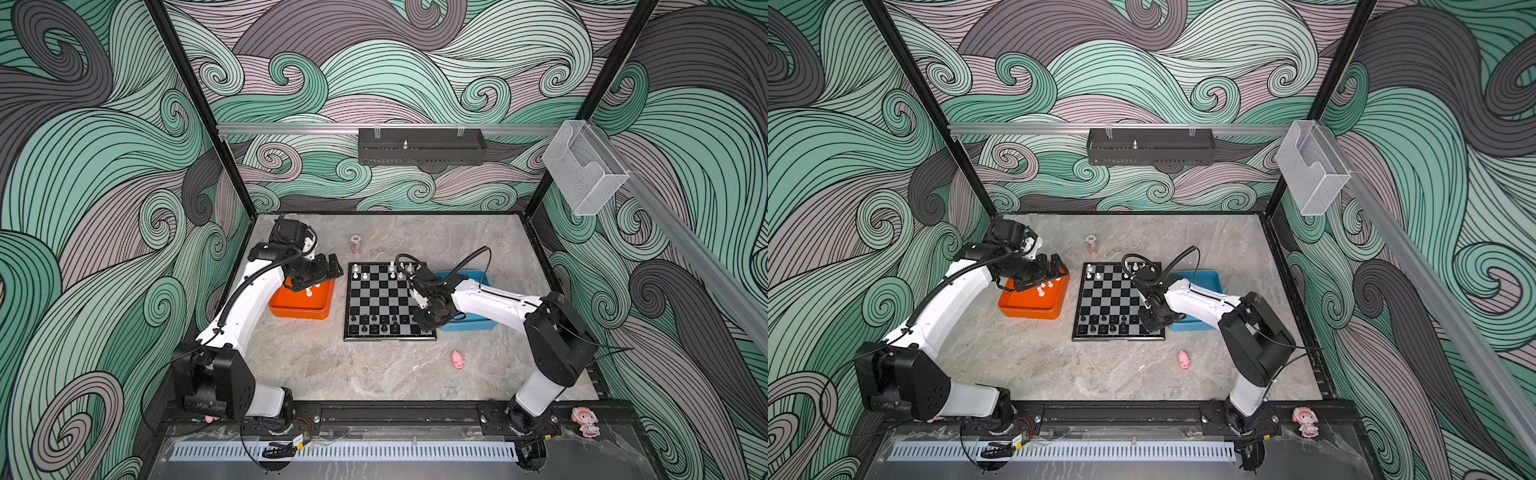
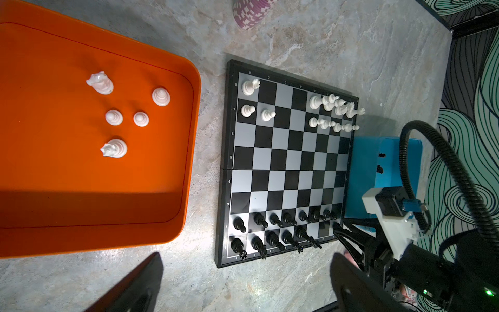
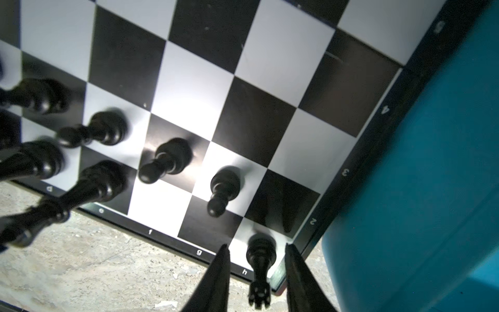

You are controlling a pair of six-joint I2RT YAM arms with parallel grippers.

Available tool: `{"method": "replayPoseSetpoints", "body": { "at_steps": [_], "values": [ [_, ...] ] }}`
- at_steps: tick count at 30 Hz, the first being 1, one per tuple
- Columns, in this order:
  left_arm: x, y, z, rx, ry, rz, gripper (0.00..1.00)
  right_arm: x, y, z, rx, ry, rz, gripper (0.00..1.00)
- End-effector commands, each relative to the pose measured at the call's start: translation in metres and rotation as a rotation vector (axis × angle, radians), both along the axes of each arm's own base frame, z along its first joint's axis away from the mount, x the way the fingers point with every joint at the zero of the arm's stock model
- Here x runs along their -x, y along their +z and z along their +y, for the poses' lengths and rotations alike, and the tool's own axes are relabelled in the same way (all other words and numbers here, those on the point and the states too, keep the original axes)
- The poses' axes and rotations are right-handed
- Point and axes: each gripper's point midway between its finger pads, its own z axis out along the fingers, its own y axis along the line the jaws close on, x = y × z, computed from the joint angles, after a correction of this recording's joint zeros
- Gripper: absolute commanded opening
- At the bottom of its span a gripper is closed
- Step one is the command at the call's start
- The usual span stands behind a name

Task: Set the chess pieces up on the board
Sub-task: 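Open the right gripper on the rook and lift back over the blue tray, then lower the right gripper onto the black knight in the blue tray and grasp it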

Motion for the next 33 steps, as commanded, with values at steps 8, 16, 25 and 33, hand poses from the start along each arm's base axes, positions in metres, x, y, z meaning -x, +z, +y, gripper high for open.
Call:
{"method": "replayPoseSetpoints", "body": {
  "at_steps": [8, 16, 25, 33],
  "values": [
    [-0.003, -0.004, 0.0, 0.004, -0.004, 0.015, 0.99, -0.007, 0.047, 0.005, -0.052, -0.005, -0.066, 0.43],
    [-0.015, 0.006, 0.001, -0.019, -0.02, -0.025, 0.99, -0.03, 0.1, -0.016, -0.168, -0.105, -0.153, 0.52],
    [-0.031, 0.022, -0.016, -0.044, -0.071, -0.076, 0.99, -0.078, 0.107, -0.102, -0.169, -0.329, -0.182, 0.8],
    [-0.034, 0.018, -0.044, -0.134, -0.182, -0.095, 0.99, -0.107, 0.066, -0.133, -0.065, -0.356, -0.107, 0.77]
  ]
}}
